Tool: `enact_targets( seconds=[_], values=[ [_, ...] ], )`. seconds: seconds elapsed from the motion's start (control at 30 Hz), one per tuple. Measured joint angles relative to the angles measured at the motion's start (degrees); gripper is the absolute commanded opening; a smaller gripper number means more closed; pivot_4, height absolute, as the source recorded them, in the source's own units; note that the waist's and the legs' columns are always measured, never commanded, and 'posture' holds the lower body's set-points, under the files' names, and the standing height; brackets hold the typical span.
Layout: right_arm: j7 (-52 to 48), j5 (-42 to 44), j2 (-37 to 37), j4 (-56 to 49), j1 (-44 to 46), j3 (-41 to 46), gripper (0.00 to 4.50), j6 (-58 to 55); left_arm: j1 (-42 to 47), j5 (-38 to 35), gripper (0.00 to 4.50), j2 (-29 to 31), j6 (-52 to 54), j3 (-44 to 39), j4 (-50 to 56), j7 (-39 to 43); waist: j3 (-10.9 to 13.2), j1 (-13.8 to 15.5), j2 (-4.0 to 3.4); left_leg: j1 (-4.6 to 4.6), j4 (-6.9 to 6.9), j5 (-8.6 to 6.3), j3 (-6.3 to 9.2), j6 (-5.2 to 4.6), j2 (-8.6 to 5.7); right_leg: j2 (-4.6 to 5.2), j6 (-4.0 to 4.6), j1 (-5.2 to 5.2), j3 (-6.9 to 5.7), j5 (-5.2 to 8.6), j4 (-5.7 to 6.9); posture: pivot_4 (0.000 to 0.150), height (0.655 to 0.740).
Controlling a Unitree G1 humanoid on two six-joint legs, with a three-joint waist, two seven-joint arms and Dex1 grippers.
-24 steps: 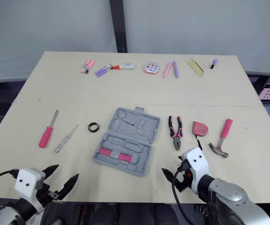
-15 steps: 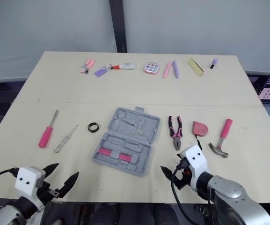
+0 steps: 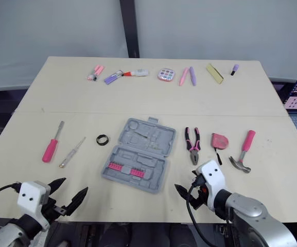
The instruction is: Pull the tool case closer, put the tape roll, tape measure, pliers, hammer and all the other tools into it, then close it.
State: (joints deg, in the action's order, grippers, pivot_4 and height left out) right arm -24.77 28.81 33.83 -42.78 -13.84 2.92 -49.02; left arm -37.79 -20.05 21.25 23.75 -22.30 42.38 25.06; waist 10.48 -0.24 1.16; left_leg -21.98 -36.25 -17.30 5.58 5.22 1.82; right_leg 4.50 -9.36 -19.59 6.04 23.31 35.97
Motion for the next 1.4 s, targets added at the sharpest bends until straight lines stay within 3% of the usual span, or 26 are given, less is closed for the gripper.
enact_targets(
  seconds=[0.03, 0.13, 0.33, 0.37, 0.4, 0.6, 0.73, 0.97, 1.13, 1.3, 1.4],
  values=[
    [0.0, 0.0, 0.0, 0.1, 0.0, 0.0, 4.50, 0.0, 0.0, -0.2, 4.24, 0.0, 0.0, 0.0, 0.0, 0.1, 0.0, 0.0, 0.00, 0.00, 0.00, 0.00, 0.00, 0.00, 0.00, 0.00, 0.00, 0.00, 0.00, 0.00, 0.00, 0.150, 0.7400],
    [0.0, 0.2, 0.0, 0.1, 0.0, 0.0, 3.71, 0.0, 1.0, -3.9, 3.25, -0.9, 0.3, -1.3, 0.0, 0.5, 0.0, 0.0, 0.00, 0.00, 0.00, 0.00, 0.00, 0.00, 0.00, 0.00, 0.00, 0.00, 0.00, 0.00, 0.01, 0.150, 0.7400],
    [-0.1, 0.3, 0.0, 0.5, 1.4, -0.1, 0.62, 0.2, 8.6, -7.7, 0.06, 4.0, 4.1, -3.7, -1.2, 0.8, 0.0, 0.0, -0.01, 0.01, -0.02, 0.01, 0.01, 0.02, 0.00, 0.00, 0.00, 0.00, -0.01, 0.00, 0.04, 0.150, 0.7400],
    [-0.3, 0.3, 0.0, 0.7, 1.9, -0.2, 0.09, 0.2, 10.1, -8.1, 0.00, 5.3, 4.5, -4.0, -2.1, 1.2, 0.0, 0.0, -0.02, 0.01, -0.01, 0.01, 0.02, 0.02, 0.00, 0.00, 0.00, -0.01, -0.02, 0.00, 0.04, 0.150, 0.7400],
    [-0.5, 0.4, 0.1, 0.9, 2.3, -0.2, 0.03, 0.2, 11.8, -8.6, 0.00, 6.9, 5.0, -4.2, -3.5, 2.1, 0.0, 0.0, -0.04, 0.01, -0.02, 0.02, 0.01, 0.03, 0.00, 0.00, 0.00, -0.02, -0.01, 0.00, 0.08, 0.150, 0.7400],
    [-2.2, 0.4, 1.0, 4.5, 7.1, -0.7, 0.03, 0.5, 25.1, -9.6, 0.00, 16.3, 6.8, -2.4, -16.6, 9.0, 0.0, -0.1, -0.07, 0.06, 0.01, 0.04, 0.02, 0.02, 0.00, -0.01, 0.00, -0.05, -0.04, 0.00, 0.16, 0.150, 0.7400],
    [-3.8, -0.6, 2.0, 8.2, 11.8, -2.7, 0.03, 1.7, 37.7, -5.9, 0.00, 20.2, 3.3, 2.7, -30.4, 13.4, 0.0, -0.2, -0.08, 0.08, 0.03, 0.07, -0.03, 0.08, 0.00, 0.01, 0.00, -0.12, -0.13, 0.00, 0.22, 0.150, 0.7400],
    [-4.9, -2.8, 2.0, 14.0, 17.5, -5.6, 0.03, 2.6, 48.8, 1.2, 0.00, 20.1, -9.3, 11.1, -49.0, 20.6, 0.0, -1.4, -0.08, 0.07, -0.02, 0.08, -0.13, 0.10, 0.02, 0.26, 0.04, -0.42, -0.82, 0.00, 0.70, 0.150, 0.7400],
    [-5.0, -5.4, 1.3, 17.7, 20.5, -8.7, 0.03, 4.3, 56.1, 3.8, 0.00, 16.7, -20.2, 14.7, -61.2, 25.8, 0.0, -1.6, -0.08, 0.05, -0.07, 0.09, -0.26, 0.12, 0.02, 0.42, 0.07, -0.73, -1.20, 0.00, 1.08, 0.150, 0.7400],
    [-5.0, -8.0, 0.5, 21.2, 22.2, -10.0, 0.03, 6.4, 60.5, 5.8, 0.00, 15.3, -23.6, 16.8, -70.4, 28.2, 0.0, -1.7, -0.08, 0.03, -0.11, 0.10, -0.34, 0.12, 0.01, 0.59, 0.10, -0.91, -1.58, -0.02, 1.43, 0.150, 0.7400],
    [-5.0, -9.0, -0.3, 23.2, 23.6, -11.1, 0.03, 6.7, 62.9, 6.9, 0.00, 14.4, -25.2, 18.1, -75.1, 29.6, 0.0, -1.7, -0.08, 0.03, -0.19, 0.09, -0.35, 0.12, -0.03, 0.96, 0.15, -0.99, -2.57, -0.04, 1.56, 0.150, 0.7400]
  ],
)
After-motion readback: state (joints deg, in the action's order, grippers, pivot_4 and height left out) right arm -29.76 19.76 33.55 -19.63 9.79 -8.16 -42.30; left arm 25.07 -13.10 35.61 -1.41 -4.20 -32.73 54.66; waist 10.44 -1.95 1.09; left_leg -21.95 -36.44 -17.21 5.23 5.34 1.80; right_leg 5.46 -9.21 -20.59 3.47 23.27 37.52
